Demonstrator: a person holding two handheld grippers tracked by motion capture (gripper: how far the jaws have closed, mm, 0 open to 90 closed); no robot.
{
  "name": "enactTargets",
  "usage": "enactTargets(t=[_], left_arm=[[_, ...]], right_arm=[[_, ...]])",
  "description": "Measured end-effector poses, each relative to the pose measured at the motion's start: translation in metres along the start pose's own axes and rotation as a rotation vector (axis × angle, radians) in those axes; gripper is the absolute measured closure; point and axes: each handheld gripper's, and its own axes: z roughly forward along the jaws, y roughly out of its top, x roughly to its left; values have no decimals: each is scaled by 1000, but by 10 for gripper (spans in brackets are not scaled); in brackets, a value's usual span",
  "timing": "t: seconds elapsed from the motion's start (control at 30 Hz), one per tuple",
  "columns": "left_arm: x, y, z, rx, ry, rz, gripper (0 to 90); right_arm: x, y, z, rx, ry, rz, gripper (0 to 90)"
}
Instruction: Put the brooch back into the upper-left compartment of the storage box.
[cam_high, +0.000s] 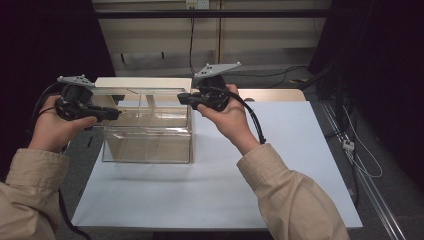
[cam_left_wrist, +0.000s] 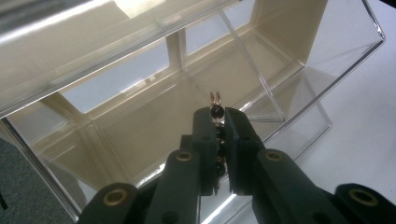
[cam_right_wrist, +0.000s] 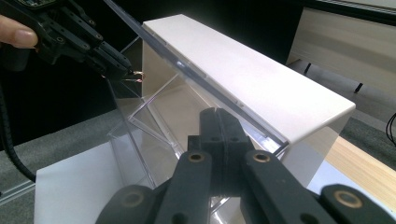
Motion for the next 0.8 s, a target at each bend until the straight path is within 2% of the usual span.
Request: enactTargets(t=[0.8], left_arm=[[4, -1, 7, -4, 10, -3, 832]], right_arm=[[-1, 3, -1, 0, 1, 2, 900]])
